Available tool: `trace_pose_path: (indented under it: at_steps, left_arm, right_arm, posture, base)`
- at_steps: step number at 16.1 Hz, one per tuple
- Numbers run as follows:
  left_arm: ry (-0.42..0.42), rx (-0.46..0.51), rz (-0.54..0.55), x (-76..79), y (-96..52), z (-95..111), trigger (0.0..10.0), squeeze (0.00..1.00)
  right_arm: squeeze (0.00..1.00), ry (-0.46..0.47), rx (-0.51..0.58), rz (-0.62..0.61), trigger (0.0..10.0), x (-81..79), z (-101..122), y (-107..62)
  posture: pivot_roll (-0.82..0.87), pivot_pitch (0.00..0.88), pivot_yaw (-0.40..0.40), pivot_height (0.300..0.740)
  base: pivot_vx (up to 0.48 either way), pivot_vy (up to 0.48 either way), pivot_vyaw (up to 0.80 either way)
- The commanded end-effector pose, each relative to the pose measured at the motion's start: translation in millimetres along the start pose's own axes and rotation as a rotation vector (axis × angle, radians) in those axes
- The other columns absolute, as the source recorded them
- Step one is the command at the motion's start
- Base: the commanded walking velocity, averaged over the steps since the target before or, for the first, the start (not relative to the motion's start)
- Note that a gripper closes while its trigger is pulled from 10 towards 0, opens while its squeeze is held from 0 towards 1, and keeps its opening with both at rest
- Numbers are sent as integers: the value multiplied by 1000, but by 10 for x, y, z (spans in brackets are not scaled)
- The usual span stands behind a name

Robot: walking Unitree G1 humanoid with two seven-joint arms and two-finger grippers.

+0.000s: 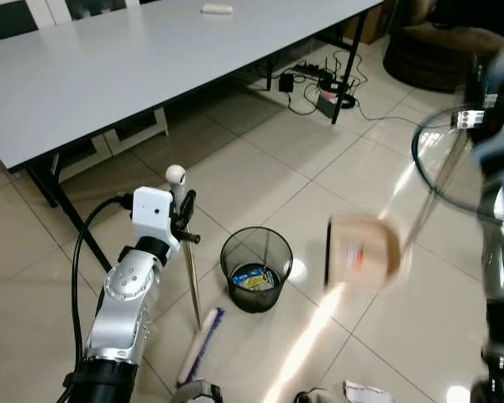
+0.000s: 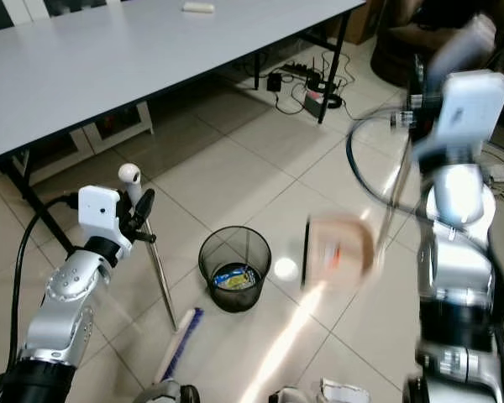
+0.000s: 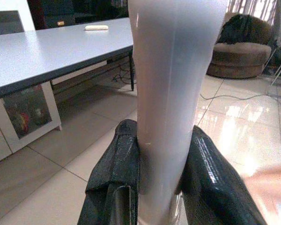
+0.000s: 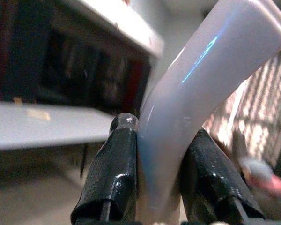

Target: Sweep floor

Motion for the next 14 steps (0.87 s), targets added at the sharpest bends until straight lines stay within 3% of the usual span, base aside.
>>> trace_pose_path:
  at_steps: [1, 3, 5, 8, 14]
  left_arm:
    - [13, 28, -6, -9, -22, 78, 10000, 0]
    - [10, -18, -28, 14, -118, -48, 10000, 0]
    - [18, -23, -59, 20, -28, -52, 10000, 0]
    - [20, -15, -61, 51, 4, -9, 10000, 0]
    - [18, -10, -63, 78, 20, 4, 10000, 0]
  right_arm:
    - [0, -67, 26, -26, 10000, 40, 51, -9]
    - [0, -113, -15, -55, 10000, 63, -114, -200]
    - [0, -66, -18, -82, 10000, 59, -92, -324]
    - [0, 36, -61, -52, 10000, -101, -194, -408]
    - [0, 64, -112, 8, 10000, -304, -285, -416]
  posture:
    - [-40, 77, 24, 740]
    - [-37, 68, 61, 740]
    - [-47, 71, 83, 740]
    - [-38, 69, 71, 740]
    - [-36, 71, 65, 740]
  base:
    - [0, 0, 0]
    - [0, 0, 0]
    - [-122, 0, 0]
    - [-160, 0, 0]
    - [-223, 0, 0]
Point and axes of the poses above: a point about 5 cm out from each wrist's last joint towards the gripper, its own y axis pointing out of the wrist towards the gripper, its own z axis along the axis of the wrist's last joint, x = y × z, the point moved 3 cm from there along y, pointing out of the wrist towards the gripper, and after that the axes turned 10 degrees about y, right-handed, at the moved point
